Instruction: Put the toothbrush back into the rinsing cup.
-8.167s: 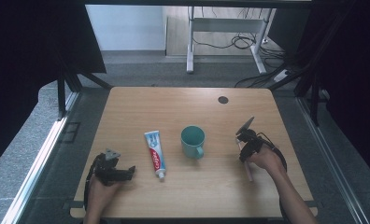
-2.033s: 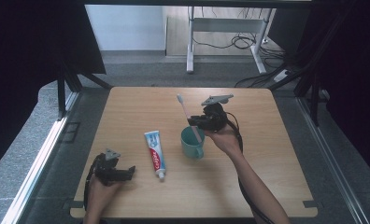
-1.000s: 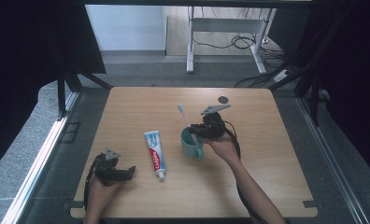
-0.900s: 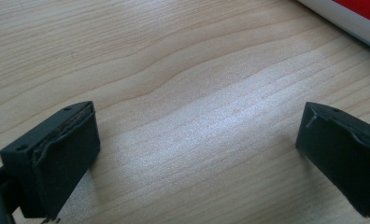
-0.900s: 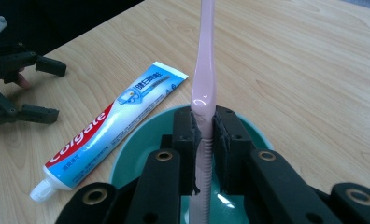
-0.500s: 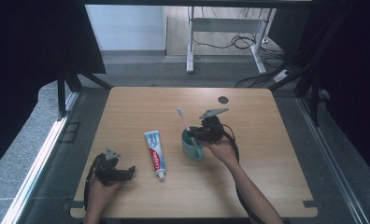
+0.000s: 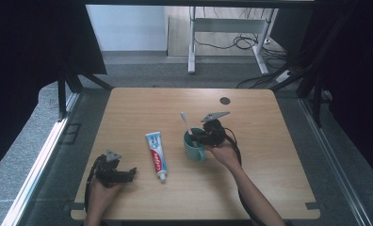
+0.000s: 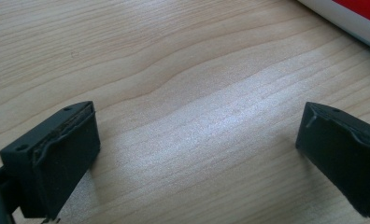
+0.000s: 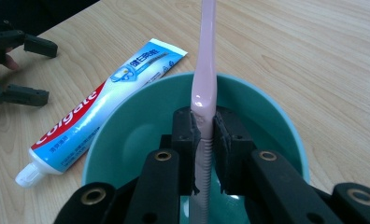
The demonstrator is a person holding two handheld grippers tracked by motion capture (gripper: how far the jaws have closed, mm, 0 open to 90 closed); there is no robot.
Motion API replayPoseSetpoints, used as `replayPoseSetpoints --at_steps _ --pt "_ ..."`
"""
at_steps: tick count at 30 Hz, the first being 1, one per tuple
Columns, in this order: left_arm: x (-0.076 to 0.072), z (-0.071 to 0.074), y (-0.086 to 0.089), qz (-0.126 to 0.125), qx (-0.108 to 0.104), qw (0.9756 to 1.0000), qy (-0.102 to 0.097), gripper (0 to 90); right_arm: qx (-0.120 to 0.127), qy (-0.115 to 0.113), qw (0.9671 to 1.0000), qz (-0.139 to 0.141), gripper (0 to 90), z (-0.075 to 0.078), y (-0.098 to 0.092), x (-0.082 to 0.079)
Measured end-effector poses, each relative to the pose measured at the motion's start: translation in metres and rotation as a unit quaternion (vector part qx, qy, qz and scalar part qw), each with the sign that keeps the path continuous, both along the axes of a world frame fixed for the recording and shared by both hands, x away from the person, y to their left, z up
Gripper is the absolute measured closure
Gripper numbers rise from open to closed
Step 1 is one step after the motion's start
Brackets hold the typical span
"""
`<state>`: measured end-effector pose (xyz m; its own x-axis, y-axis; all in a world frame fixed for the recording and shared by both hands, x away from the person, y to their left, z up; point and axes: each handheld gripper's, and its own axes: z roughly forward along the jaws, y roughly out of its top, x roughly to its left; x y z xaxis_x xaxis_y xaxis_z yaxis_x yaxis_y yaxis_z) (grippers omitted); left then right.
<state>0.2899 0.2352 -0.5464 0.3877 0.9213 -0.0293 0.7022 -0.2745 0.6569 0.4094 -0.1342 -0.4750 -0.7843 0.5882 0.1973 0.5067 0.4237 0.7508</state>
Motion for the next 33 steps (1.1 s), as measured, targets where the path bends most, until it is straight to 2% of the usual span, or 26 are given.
replayPoseSetpoints --at_steps 7,17,26,33 --pt "0.0 0.0 0.0 0.0 0.0 1.0 0.0 0.0 -0.01 0.009 0.9999 0.006 77.6 0.0 0.001 0.0" --pt "0.0 0.0 0.0 0.0 0.0 1.0 0.0 0.0 -0.02 0.003 0.9998 0.006 71.3 0.001 0.003 -0.002" --pt "0.0 0.0 0.0 0.001 -0.001 1.0 0.0 0.0 -0.016 -0.009 0.9998 0.007 57.9 0.009 0.0 -0.005" --pt "0.0 0.0 0.0 0.001 -0.001 1.0 0.0 0.0 -0.028 -0.012 0.9994 0.015 48.9 0.015 0.001 -0.008"
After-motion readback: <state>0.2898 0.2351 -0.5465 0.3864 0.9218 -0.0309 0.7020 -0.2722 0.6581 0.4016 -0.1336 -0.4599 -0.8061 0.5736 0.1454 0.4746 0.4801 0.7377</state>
